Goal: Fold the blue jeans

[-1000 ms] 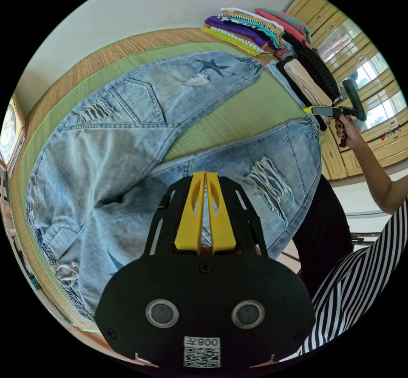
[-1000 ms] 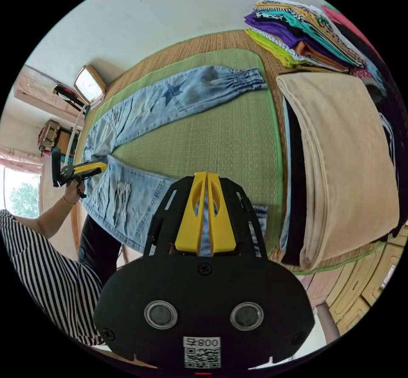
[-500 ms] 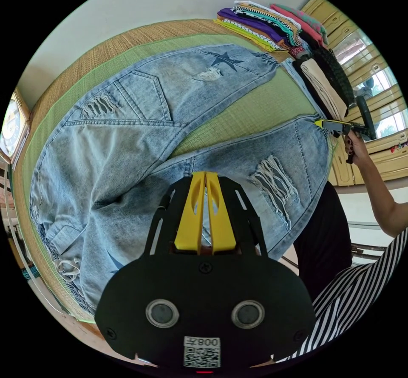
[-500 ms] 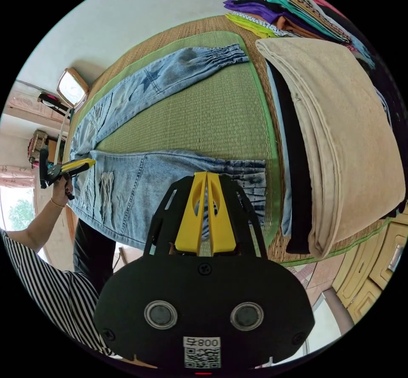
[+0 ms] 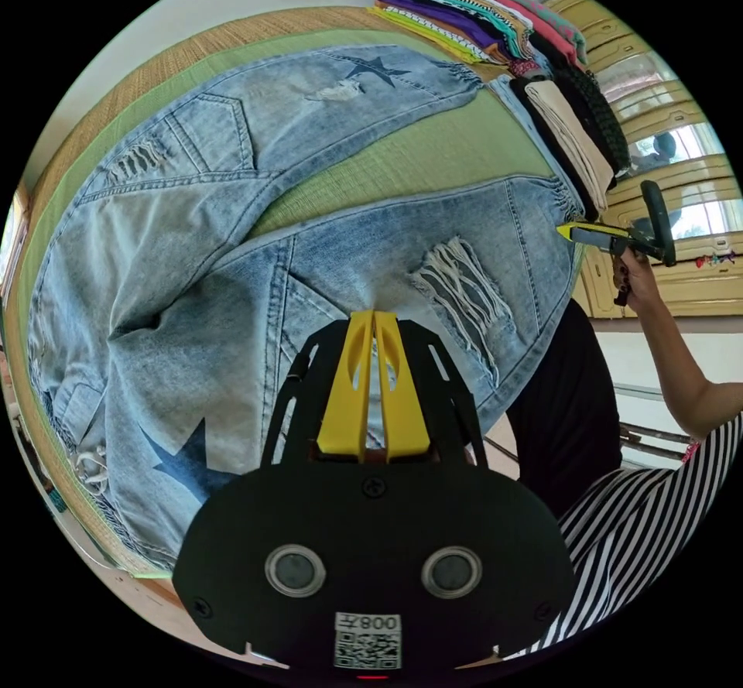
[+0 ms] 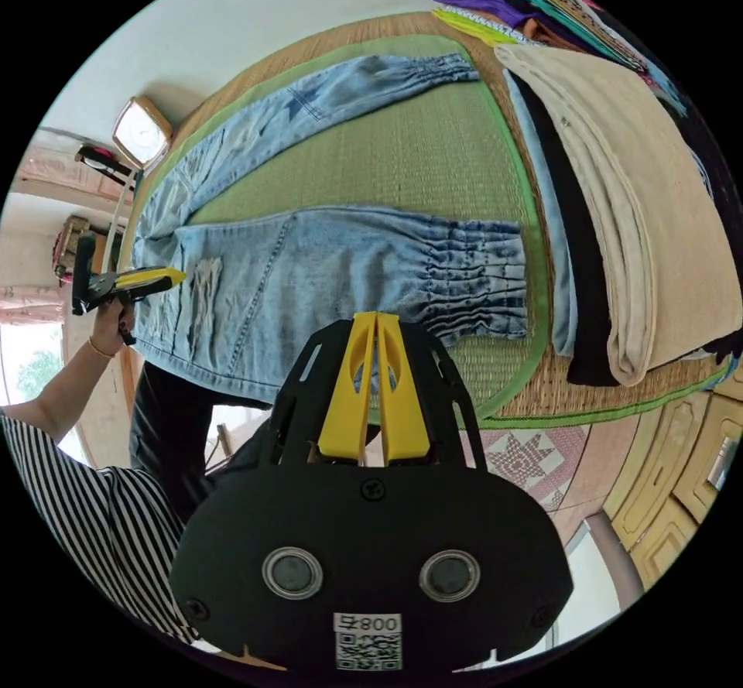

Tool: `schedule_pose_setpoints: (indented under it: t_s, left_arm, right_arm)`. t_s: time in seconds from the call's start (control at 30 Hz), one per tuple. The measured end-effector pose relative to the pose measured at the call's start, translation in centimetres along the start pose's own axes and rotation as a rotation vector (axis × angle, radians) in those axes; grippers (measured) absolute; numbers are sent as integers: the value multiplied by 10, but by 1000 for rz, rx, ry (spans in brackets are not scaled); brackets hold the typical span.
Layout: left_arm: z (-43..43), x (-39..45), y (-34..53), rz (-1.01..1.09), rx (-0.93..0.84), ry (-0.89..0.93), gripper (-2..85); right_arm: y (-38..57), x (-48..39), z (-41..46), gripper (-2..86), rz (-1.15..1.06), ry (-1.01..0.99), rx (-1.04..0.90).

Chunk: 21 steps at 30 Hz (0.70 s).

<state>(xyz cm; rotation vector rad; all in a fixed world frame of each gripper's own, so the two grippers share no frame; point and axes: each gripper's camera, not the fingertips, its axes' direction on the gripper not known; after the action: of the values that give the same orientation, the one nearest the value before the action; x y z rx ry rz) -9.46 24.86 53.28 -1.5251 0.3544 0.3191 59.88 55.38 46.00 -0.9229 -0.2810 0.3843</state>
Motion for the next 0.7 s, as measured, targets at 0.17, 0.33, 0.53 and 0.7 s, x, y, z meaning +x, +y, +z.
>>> schedule_pose_setpoints:
  t_s: [0.17,0.33,0.53,0.7]
  left_arm:
    - [-4,4,18,35,-15,-11,1]
    - [-41,-19,53,-65,147,-25,1]
    - [-80,-72,98,-213,246,-87,1]
    - [-87,-105,123,-293,282,-48,1]
  right_arm:
    - [0,-2,1,0,0,-18,-32]
    - [-9,-21,3,0,2,27,-29]
    - [-21,-49,4,1,-24,-14,7]
    - [-56,-87,10,1,-107,-60,39]
